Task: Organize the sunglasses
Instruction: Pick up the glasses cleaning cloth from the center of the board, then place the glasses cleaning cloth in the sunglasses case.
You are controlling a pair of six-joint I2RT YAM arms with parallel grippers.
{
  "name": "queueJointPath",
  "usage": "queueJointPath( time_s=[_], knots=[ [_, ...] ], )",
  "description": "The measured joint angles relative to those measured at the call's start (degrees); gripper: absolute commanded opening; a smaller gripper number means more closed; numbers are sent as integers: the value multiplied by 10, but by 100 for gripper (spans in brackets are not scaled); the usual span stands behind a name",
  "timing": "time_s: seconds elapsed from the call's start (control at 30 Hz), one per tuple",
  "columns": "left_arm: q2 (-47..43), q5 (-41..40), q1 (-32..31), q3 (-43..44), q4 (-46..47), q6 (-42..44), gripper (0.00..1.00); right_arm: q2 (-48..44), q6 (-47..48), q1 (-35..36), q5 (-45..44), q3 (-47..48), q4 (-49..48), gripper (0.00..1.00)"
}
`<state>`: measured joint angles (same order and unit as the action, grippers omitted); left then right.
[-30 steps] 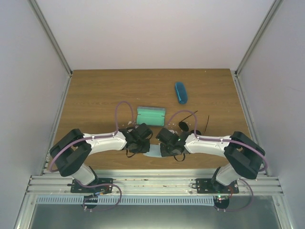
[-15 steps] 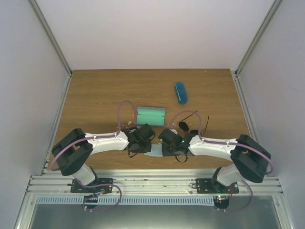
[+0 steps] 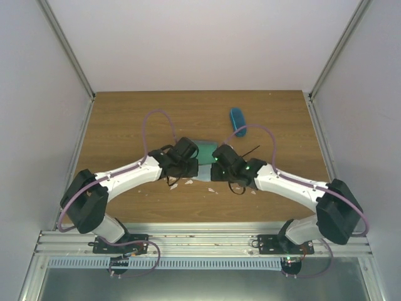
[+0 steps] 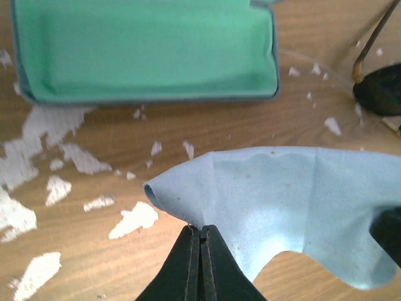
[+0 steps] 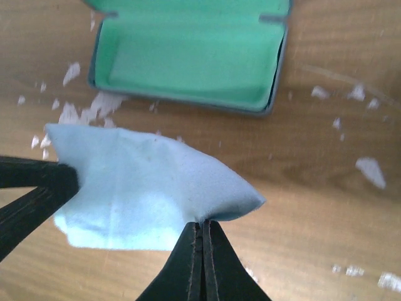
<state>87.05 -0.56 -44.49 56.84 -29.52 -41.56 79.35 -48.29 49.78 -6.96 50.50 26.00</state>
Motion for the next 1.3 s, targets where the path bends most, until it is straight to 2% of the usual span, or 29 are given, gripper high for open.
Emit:
queueJointPath(
  time_s=[0.17,0.47,0.9,1.3],
  knots=[
    [18,19,46,45,-12,48,0,51,38,-47,8,48,-1,1],
    [119,46,115,119,-27,125,0,162,89,-101,31,126,-11,0],
    [194,61,159,173,-40,183,0,258,106,-110,60,178,-31,0],
    [219,76,166,173,-41,193,0,275,110,-120,60,194,-31,1]
  ],
)
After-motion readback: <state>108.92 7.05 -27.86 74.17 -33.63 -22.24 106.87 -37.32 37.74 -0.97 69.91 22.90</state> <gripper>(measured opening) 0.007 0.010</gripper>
